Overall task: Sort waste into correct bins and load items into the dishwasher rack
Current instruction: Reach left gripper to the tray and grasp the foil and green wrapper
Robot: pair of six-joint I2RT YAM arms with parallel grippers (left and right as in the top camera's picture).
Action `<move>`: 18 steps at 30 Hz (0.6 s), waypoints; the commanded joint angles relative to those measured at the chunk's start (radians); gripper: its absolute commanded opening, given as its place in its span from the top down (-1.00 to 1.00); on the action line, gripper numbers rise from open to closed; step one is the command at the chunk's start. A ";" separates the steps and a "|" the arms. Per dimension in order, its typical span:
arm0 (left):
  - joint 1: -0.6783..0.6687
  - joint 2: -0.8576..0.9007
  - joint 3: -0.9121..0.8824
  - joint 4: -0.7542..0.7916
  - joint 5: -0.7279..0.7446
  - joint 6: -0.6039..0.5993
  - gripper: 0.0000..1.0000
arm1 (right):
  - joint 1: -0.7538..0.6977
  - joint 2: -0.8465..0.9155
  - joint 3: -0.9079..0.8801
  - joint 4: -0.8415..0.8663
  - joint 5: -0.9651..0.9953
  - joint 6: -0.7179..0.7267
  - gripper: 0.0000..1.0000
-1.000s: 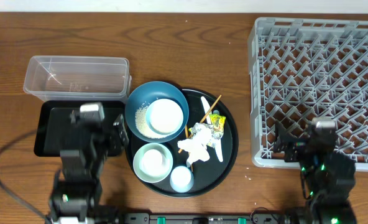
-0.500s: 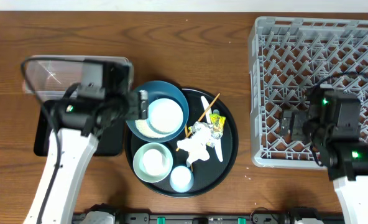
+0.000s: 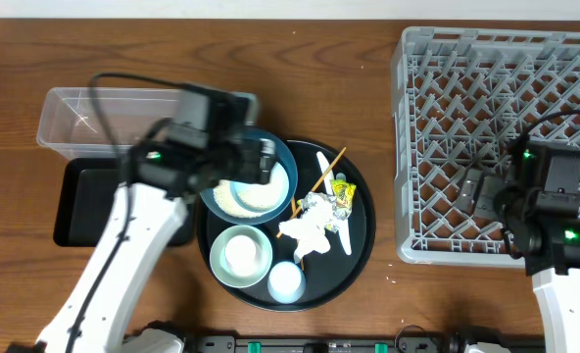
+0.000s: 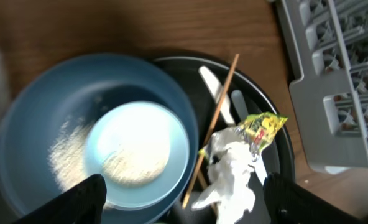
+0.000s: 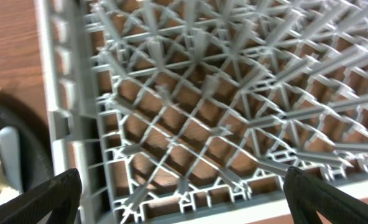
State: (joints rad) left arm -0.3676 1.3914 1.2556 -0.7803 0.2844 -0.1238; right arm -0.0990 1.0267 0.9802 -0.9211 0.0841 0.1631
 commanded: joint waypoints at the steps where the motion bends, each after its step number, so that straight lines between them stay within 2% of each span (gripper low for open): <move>1: -0.095 0.080 0.017 0.052 -0.065 -0.024 -0.64 | -0.026 -0.003 0.020 -0.013 0.016 0.035 -0.99; 11: -0.269 0.319 0.017 0.269 -0.039 -0.077 -0.64 | -0.026 -0.002 0.020 -0.037 0.017 0.035 -0.98; 18: -0.336 0.432 0.016 0.315 -0.039 -0.077 -0.64 | -0.026 -0.002 0.020 -0.038 0.017 0.035 -0.98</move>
State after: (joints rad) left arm -0.6930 1.7927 1.2556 -0.4664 0.2520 -0.1875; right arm -0.1158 1.0267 0.9810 -0.9573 0.0879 0.1799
